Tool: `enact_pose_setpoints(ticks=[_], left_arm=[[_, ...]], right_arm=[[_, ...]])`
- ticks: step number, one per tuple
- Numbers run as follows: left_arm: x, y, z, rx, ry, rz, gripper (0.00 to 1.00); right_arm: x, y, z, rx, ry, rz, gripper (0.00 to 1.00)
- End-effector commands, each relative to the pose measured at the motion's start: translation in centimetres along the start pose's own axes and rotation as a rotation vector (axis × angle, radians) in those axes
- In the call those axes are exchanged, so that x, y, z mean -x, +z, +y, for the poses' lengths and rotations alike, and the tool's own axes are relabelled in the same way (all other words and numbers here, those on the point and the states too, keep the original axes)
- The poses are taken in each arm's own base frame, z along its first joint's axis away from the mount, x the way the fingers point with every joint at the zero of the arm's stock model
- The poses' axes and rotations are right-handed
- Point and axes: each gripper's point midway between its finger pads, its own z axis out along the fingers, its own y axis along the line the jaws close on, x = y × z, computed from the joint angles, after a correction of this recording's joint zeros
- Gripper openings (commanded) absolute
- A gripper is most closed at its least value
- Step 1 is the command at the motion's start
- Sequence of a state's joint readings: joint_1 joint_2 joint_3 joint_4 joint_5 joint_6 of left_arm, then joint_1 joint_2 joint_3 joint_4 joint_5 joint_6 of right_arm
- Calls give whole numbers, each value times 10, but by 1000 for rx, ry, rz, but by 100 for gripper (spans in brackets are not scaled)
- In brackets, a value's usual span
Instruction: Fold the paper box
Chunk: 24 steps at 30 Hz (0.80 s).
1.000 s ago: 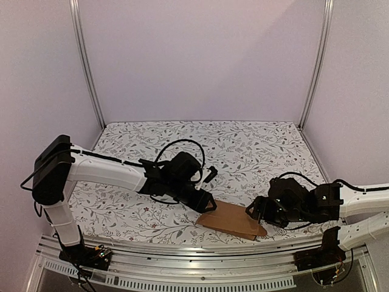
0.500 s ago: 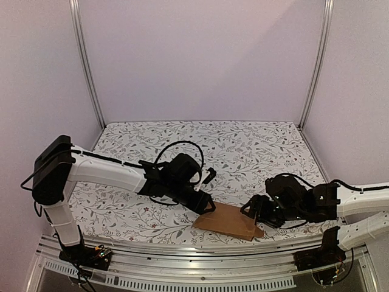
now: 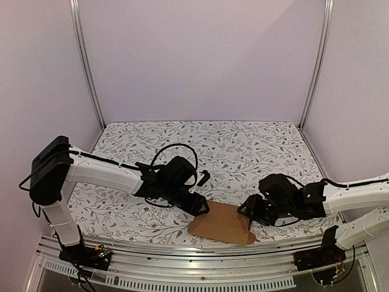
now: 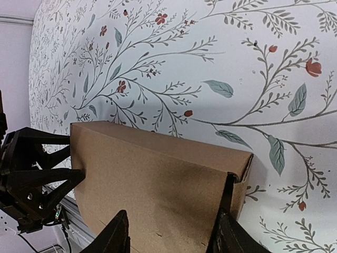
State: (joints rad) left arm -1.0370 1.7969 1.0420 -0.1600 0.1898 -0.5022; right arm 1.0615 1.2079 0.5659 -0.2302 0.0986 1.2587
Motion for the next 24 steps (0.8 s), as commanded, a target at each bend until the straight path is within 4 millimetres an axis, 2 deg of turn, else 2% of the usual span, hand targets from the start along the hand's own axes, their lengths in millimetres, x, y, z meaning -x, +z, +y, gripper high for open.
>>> enact_pose_setpoints(ticks=[1,6,12,17,24], left_arm=[[-5,-8,9,23,-16,-2,50],[-3,-14,22,71,-39,-21,48],[-4,-15,36,119,-59,-26,48],[-1,-15,39,128,-68,-34,48],[3,-13,39,129,-72,-36,48]], right_arm=[[8,4,11,9,-39,9,53],[22,-3,24,-58,-148,-4,54],[43,-27,36,-144,-296,-48,59],[51,-40,26,-207,-342,-73,60],[38,-32,-1,-256,-321,-36,60]])
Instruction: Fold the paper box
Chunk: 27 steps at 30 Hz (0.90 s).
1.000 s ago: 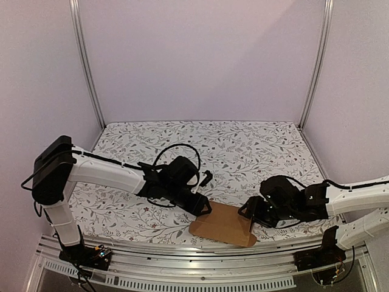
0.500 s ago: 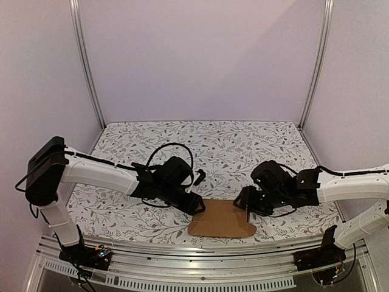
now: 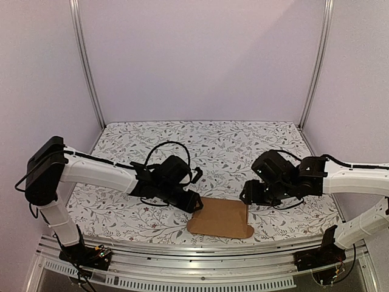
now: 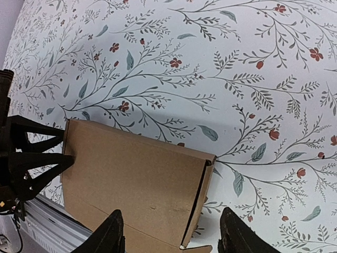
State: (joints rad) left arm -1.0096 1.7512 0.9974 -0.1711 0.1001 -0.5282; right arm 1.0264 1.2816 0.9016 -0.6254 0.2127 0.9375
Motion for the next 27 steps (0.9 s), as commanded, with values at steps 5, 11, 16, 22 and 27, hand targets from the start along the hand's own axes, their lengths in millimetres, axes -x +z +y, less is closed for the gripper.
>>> enact_pose_setpoints(ticks=[5,11,16,22,27], left_arm=[[1,1,15,41,-33,8,48],[1,3,19,35,-68,8,48],[3,3,21,-5,-118,2,47],[7,0,38,-12,-174,-8,47],[16,-5,55,-54,-253,-31,47]], right_arm=[[-35,26,-16,-5,21,101,59],[-46,46,-7,52,64,135,56],[-43,61,-2,58,85,131,50],[-24,79,3,74,121,109,41],[-6,91,12,86,127,94,35]])
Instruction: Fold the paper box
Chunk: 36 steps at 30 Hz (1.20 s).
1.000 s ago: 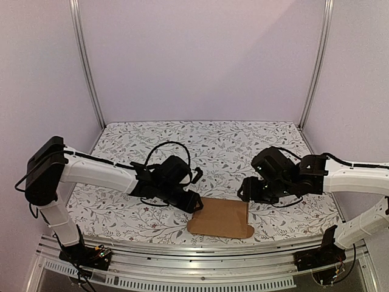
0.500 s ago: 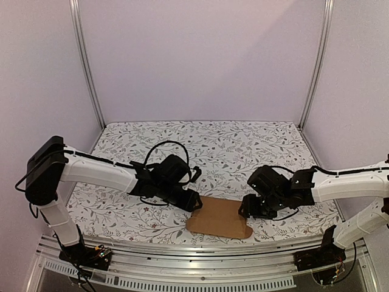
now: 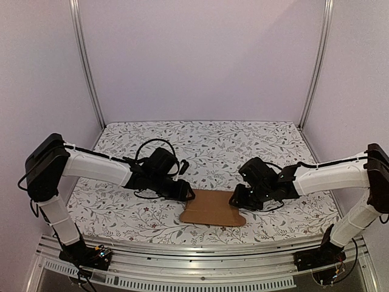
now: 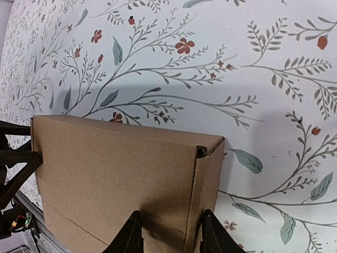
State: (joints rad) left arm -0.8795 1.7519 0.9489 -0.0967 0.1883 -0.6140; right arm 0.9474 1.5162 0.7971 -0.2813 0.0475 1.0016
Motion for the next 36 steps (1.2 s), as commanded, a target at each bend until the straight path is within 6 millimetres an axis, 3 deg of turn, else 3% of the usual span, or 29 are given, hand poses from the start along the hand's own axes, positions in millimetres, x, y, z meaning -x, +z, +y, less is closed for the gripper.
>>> enact_pose_setpoints(ticks=[1,10,16,26,36], left_arm=[[6,-4,19,-27,-78,-1,47],[16,-8,39,-40,-147,7,48],[15,-21,35,-62,-147,14,64],[11,-44,45,-125,-287,0,81],[8,-46,50,-247,-401,-12,85]], right_arm=[[16,14,11,23,-3,-12,33],[24,40,15,24,-1,10,13],[23,48,10,24,0,35,0],[17,52,5,14,-22,58,0],[10,49,-8,3,-30,78,0]])
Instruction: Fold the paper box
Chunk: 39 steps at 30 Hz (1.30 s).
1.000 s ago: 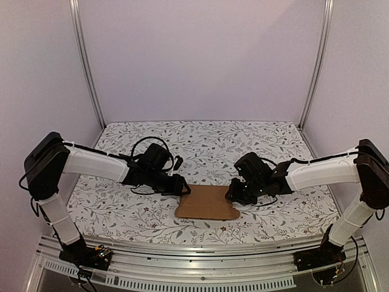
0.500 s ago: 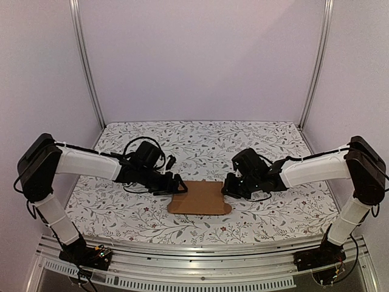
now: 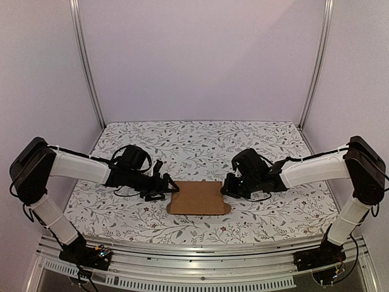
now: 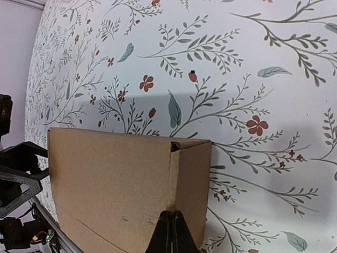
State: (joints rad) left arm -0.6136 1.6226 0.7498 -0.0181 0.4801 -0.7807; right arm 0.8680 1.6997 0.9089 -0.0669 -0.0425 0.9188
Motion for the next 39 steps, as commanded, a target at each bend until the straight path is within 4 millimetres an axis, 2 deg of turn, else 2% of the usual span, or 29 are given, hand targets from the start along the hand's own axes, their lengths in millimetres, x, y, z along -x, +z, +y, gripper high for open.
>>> enact_pose_setpoints(ticks=[1,15,25,30,39], left_arm=[[5,-3,-13,-123,-50,-8,85],[-5,4,-16,-213,-111,34,85],[-9,9,-28,-312,-133,74,82],[-8,9,-40,-391,-145,92,73],[-7,10,-52,-485,-169,109,56]], right_arm=[[-38,6,-51,-139,-6,129,0],[-54,3,-76,-188,-6,156,0],[-60,1,-88,-214,-4,154,0],[-60,0,-89,-215,-2,151,0],[-61,0,-90,-207,5,150,0]])
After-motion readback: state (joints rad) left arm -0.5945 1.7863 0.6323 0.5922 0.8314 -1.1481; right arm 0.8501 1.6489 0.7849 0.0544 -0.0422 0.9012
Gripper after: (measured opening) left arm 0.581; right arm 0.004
